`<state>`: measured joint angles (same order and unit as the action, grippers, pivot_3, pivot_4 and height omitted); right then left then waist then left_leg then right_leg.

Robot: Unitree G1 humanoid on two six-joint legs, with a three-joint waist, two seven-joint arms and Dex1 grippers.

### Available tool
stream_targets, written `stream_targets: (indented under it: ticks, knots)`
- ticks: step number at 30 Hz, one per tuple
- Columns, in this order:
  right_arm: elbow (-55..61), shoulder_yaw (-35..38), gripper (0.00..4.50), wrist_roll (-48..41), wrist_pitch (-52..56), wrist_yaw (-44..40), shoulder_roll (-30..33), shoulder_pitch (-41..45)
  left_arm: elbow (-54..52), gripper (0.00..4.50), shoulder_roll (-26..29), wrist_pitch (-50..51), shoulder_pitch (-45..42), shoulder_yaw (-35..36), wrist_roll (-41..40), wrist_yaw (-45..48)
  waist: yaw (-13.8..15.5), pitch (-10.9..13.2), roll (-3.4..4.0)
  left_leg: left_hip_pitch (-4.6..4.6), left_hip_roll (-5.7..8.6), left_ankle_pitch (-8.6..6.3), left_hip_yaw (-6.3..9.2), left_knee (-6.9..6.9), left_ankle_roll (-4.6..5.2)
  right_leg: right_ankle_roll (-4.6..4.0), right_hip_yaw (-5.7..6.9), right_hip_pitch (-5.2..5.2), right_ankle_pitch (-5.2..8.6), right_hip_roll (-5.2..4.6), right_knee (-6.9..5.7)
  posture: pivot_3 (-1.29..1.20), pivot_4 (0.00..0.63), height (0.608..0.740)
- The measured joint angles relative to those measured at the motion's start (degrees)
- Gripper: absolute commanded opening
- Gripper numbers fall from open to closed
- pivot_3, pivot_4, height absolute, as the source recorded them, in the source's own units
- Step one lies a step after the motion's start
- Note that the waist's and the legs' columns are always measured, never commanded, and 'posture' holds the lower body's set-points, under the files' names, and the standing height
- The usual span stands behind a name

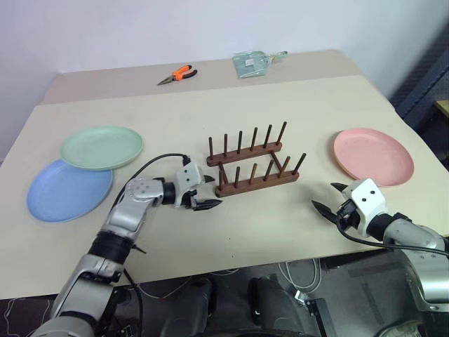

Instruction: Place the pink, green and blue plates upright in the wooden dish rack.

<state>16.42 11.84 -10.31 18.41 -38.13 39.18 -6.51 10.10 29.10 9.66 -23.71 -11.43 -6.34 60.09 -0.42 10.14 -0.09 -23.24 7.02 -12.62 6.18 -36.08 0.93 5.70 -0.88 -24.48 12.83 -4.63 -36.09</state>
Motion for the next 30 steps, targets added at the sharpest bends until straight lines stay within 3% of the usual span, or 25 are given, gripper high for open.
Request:
stream_targets:
  ticks: [1, 4, 6, 7, 13, 18, 30]
  knots:
    - [0.25, -0.43, 1.59, 0.05, 0.0, -0.1, -0.01, 0.0, -2.41, 2.73, 1.2, 1.72, 1.8, 0.66, -0.83, 0.14, -0.26, -0.01, 0.01, 0.0, 0.0, 0.0, 0.0, 0.02, 0.0, -0.01, -0.01, 0.0, 0.0, 0.0, 0.0, 0.0, 0.15, 0.729]
    - [0.4, -3.09, 0.04, 0.5, 0.11, -0.12, -0.22, 0.78, -11.61, 1.26, 3.76, 8.87, 8.2, 2.2, -4.57, 0.59, -0.36, -0.02, 0.04, 0.0, 0.0, 0.0, 0.0, 0.01, 0.0, -0.04, -0.01, 0.0, 0.03, -0.03, 0.0, 0.0, 0.15, 0.729]
    - [0.19, -5.09, 0.0, 0.9, 0.11, 0.0, -0.53, 2.38, -16.61, 0.24, 3.37, 13.22, 10.6, 1.6, -6.36, 0.05, 0.12, -0.03, 0.06, -0.02, 0.02, 0.0, 0.0, -0.07, 0.0, -0.15, 0.01, 0.04, 0.1, -0.05, 0.03, 0.0, 0.15, 0.729]
    - [0.08, -5.57, 0.0, 1.12, 0.11, 0.11, -0.69, 3.05, -17.75, 0.05, 2.4, 14.54, 11.05, 1.13, -6.68, -0.76, 0.55, -0.04, 0.07, -0.03, 0.04, -0.01, -0.01, -0.1, 0.0, -0.16, 0.0, 0.05, 0.11, -0.07, 0.04, 0.0, 0.15, 0.729]
    - [-3.86, -9.19, 0.0, 3.76, 0.17, 2.53, -2.62, 7.95, -20.84, 0.05, -6.95, 18.88, 11.32, -3.07, -4.16, -12.13, 2.49, -0.04, 0.01, -0.07, 0.06, -0.01, -0.02, -0.18, 0.01, -0.13, 0.01, 0.09, 0.11, -0.08, 0.08, 0.0, 0.15, 0.729]
    - [-10.69, -12.63, 0.0, 6.52, 0.54, 6.13, -6.9, 14.5, -13.52, 0.05, -14.61, 17.47, 6.49, -3.55, 0.06, -24.45, 2.65, -0.08, -0.02, -0.01, 0.05, 0.02, -0.01, -0.26, -0.02, -0.06, 0.02, 0.14, 0.05, -0.03, 0.01, 0.0, 0.15, 0.729]
    - [-26.26, -13.91, 0.0, 10.15, -4.93, 10.7, -11.76, 25.98, 0.65, 0.05, -16.69, 10.63, -1.91, -0.37, 0.97, -32.56, 2.2, -0.31, -0.08, 0.11, 0.05, 0.05, -0.03, -0.17, -0.05, 0.01, 0.01, 0.16, -0.01, 0.03, -0.04, 0.0, 0.15, 0.729]
